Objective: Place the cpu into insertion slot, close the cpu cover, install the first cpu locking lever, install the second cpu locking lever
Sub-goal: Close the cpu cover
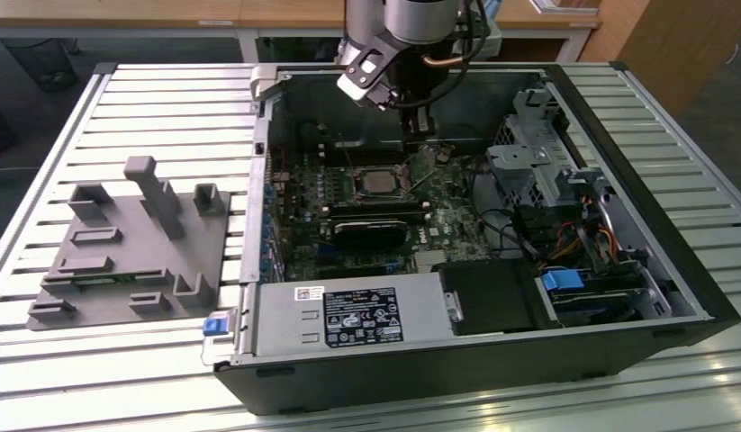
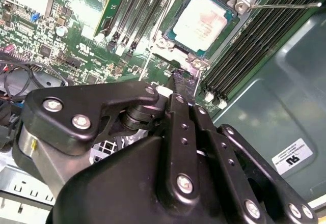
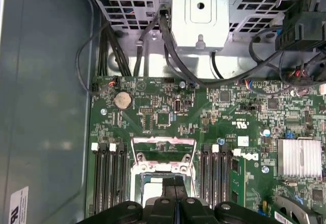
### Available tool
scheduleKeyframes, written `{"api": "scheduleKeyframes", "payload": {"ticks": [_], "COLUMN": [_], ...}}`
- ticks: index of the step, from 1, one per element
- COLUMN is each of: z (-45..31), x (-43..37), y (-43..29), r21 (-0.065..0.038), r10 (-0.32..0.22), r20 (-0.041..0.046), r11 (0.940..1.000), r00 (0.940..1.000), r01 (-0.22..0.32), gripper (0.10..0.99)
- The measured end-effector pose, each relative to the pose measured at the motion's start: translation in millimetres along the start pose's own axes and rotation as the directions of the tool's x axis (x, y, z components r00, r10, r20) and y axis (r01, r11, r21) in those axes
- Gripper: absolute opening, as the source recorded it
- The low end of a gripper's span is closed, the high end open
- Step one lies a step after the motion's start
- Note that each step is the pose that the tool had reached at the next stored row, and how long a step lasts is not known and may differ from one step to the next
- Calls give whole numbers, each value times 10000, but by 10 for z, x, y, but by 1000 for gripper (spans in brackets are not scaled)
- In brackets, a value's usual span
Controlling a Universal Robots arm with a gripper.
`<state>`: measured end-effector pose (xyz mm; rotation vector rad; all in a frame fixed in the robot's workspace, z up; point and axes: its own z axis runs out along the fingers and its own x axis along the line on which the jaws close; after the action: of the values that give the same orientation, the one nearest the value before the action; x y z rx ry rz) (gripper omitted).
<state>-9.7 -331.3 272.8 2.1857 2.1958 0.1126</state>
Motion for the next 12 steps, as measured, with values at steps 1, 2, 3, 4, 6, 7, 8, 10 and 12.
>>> {"api": "scheduleKeyframes", "payload": {"ticks": [1,2,3,4,6,7,8,10,12], "z": [1,2,3,4,6,7,7,9,10], "x": [0,0,0,0,0,0,0,0,0], "y": [5,11,16,23,36,42,48,60,72], "r21": [-1,0,0,-1,-1,-1,0,-1,0], "r10": [0,0,0,0,0,1,1,0,0], "r20": [0,0,0,0,-1,-1,0,0,0], "r11": [10000,10000,10000,10000,10000,10000,10000,10000,10000], "r00": [10000,10000,10000,10000,10000,10000,10000,10000,10000], "r01": [0,0,0,0,0,-1,-1,0,0], "gripper": [106,106,106,106,106,106,106,106,106]}}
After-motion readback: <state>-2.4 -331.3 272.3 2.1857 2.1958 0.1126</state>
